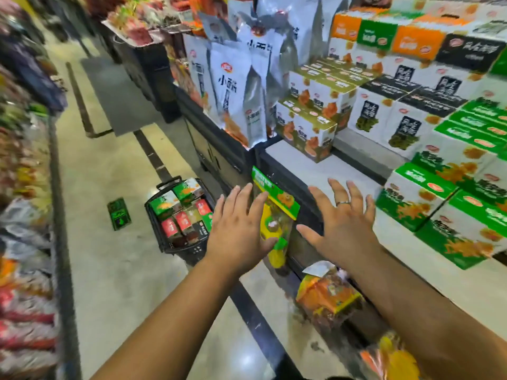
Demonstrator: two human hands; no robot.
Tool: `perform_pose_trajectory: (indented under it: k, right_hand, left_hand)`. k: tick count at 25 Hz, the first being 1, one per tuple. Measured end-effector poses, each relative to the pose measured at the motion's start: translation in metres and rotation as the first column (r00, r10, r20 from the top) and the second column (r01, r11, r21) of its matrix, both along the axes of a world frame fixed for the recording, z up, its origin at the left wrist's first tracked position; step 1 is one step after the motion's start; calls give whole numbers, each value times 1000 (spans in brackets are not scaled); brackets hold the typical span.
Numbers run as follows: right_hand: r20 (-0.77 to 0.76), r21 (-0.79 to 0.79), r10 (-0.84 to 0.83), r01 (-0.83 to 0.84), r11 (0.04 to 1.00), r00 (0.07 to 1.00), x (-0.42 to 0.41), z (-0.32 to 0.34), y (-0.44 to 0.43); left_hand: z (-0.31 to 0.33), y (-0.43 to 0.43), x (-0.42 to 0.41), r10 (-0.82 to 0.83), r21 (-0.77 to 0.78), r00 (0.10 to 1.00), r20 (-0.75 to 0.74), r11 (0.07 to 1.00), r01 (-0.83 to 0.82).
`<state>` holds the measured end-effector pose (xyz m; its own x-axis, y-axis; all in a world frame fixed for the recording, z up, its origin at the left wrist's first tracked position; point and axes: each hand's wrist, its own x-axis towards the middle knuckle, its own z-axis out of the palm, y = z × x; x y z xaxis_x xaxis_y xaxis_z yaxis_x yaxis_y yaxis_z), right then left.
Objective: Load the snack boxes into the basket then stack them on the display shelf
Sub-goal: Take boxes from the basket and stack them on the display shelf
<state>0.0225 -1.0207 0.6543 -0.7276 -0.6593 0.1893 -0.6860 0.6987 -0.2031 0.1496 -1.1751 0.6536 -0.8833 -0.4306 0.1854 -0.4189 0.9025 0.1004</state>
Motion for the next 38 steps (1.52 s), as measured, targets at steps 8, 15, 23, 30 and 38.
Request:
perform_pose_trajectory:
  k: [8, 15, 23, 30, 38]
  right_hand:
    - [66, 93, 278, -284, 954, 958, 60, -44, -130]
    - [244, 184, 392, -439, 879, 887, 43, -81, -259]
    - [408, 263, 400, -525, 810, 821, -23, -119, -395]
    - [500, 342, 342, -544, 766, 796, -22, -164, -490]
    - [578, 419, 70, -370, 829, 813, -2, -225, -605]
  left_hand:
    - [-42, -92, 102, 334, 84, 938, 87, 936, -341]
    - [-74, -184, 108, 474, 116, 865, 168, 862, -494]
    - [-98, -301, 68, 539, 167, 809, 232, 798, -580]
    - [-134, -400, 69, 512, 237, 808, 292, 780, -579]
    - [-202, -570, 64, 262, 338, 884, 388, 852, -401]
